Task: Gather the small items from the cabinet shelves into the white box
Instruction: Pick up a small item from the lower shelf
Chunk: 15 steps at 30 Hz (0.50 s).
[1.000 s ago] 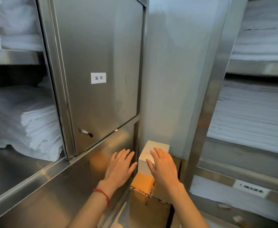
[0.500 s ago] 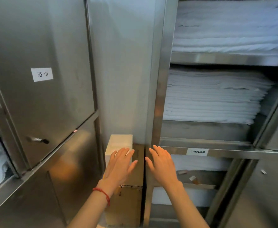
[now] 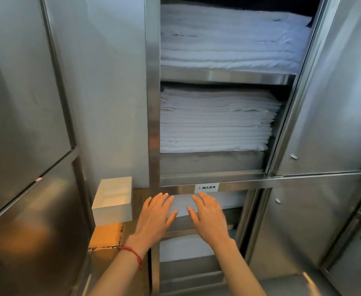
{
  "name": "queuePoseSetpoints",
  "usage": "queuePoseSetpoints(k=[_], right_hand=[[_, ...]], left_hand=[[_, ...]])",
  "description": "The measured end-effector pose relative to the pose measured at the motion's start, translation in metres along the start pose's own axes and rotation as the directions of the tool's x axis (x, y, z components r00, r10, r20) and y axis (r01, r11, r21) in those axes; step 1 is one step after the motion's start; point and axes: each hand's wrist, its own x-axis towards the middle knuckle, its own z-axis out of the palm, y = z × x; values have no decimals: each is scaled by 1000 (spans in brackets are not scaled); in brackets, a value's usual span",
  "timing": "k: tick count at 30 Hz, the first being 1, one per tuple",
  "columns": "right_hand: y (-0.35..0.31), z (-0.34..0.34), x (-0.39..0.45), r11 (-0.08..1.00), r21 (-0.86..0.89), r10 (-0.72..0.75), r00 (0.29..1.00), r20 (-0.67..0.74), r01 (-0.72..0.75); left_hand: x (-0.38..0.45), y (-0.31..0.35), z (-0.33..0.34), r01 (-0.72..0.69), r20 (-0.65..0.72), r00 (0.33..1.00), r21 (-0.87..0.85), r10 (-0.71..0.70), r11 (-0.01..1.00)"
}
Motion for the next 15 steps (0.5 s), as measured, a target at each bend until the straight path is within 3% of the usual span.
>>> queuePoseSetpoints(k=[9,15], right_hand=[[101,-15,-17,998,-58,-10,997,-74,5],[159,-26,-27,998,-62,-13,996,-86,8]], left_hand=[[31,91,35,-40,-63,997,-46,38,998],[46,149,48,-47,-33,998,-49,45,998]])
